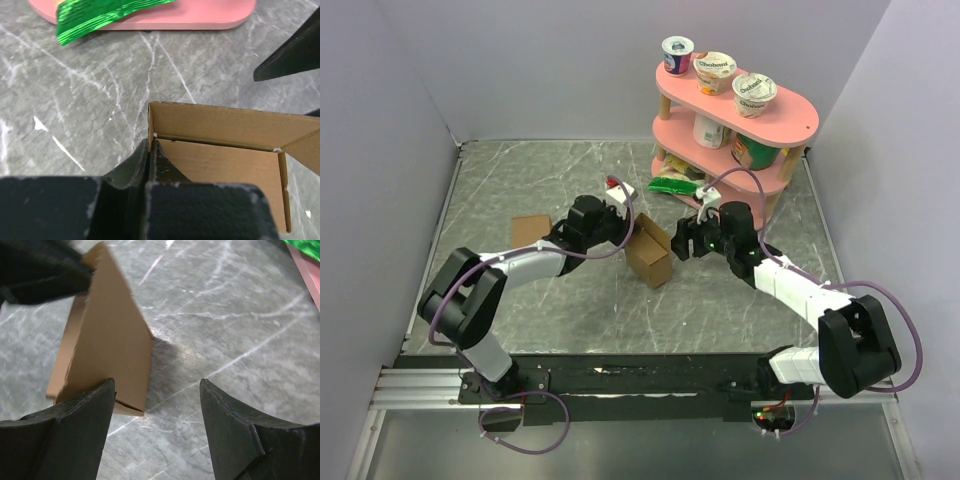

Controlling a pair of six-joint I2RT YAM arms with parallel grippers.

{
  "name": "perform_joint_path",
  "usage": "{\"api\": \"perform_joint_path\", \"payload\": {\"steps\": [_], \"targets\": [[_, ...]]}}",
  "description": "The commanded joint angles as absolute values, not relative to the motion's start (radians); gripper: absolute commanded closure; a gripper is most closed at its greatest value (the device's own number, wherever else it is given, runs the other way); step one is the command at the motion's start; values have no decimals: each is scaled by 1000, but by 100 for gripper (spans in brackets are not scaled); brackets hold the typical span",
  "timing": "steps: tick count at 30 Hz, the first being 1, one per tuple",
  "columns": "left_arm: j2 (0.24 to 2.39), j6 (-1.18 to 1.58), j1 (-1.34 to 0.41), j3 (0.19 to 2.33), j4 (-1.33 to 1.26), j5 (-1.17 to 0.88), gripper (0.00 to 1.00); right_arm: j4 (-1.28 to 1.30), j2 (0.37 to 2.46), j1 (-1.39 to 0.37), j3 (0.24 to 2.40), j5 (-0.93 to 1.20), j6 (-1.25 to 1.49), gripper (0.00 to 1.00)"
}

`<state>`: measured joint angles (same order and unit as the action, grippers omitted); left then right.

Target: Fold the paper box

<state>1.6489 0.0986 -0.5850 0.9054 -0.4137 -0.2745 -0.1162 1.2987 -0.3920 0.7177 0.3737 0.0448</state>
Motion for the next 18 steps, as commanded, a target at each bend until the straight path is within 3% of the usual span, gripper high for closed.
{"api": "perform_joint_path", "payload": {"steps": [1, 5, 18], "targets": [[1585, 124, -606, 868, -417, -106, 99, -68, 1292, -402, 723, 246, 172, 26], [1549, 144, -614, 812, -436, -75, 99, -60, 1246, -399, 674, 160, 276, 32], [1500, 146, -649, 749, -453, -45, 99, 20, 925, -338, 614, 54, 218, 33]]}}
